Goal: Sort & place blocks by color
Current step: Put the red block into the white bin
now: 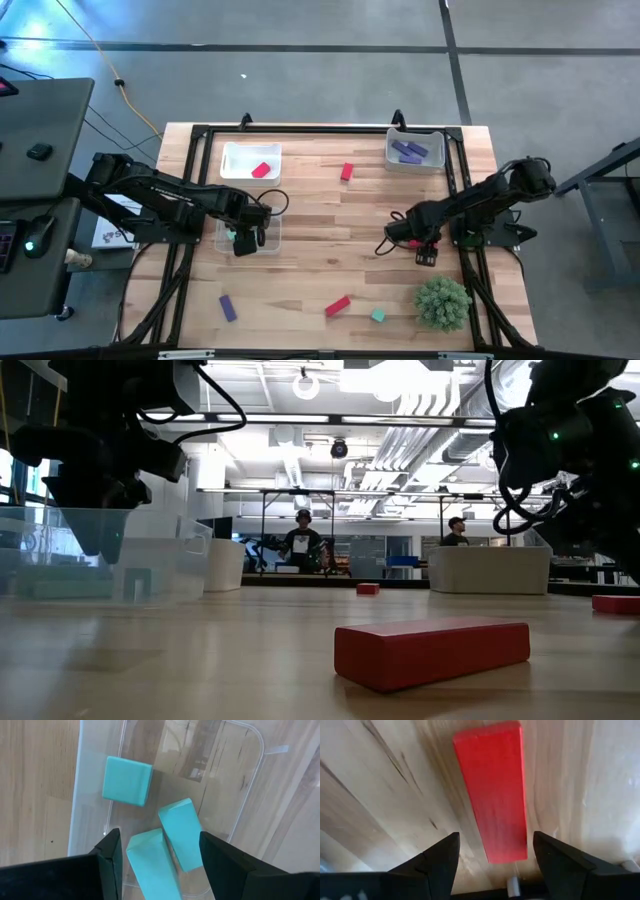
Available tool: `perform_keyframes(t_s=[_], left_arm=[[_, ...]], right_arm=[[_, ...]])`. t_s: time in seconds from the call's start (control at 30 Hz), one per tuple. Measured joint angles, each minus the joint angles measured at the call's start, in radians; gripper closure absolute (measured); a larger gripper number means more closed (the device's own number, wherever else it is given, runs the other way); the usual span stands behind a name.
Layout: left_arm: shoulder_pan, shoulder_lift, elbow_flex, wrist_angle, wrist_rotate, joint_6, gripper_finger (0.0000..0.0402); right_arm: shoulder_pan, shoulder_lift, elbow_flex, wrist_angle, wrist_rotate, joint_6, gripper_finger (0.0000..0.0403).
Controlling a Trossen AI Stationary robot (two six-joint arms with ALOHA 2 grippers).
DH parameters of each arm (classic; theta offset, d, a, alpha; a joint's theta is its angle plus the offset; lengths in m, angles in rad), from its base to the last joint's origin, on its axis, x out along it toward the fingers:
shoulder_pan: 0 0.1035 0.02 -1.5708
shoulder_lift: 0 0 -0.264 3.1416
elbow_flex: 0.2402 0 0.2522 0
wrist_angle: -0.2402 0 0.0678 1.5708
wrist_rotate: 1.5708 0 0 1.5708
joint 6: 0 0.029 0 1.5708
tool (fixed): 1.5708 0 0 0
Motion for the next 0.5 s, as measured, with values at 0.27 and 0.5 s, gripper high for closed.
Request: perform_keyframes(t_s=[0.27,0.5], left_arm=[[0.0,0.0,0.0,0.0,0.0,0.0,0.0229],[0.0,0.0,0.0,0.0,0.0,-0.007,0.0229]], right_arm=[[0.0,-0.003,-0.06,0.063,-0.005,0.002,0.0165],[-0.001,-0.002,-0.064,0.071,-0.009,0.02,0.0225]])
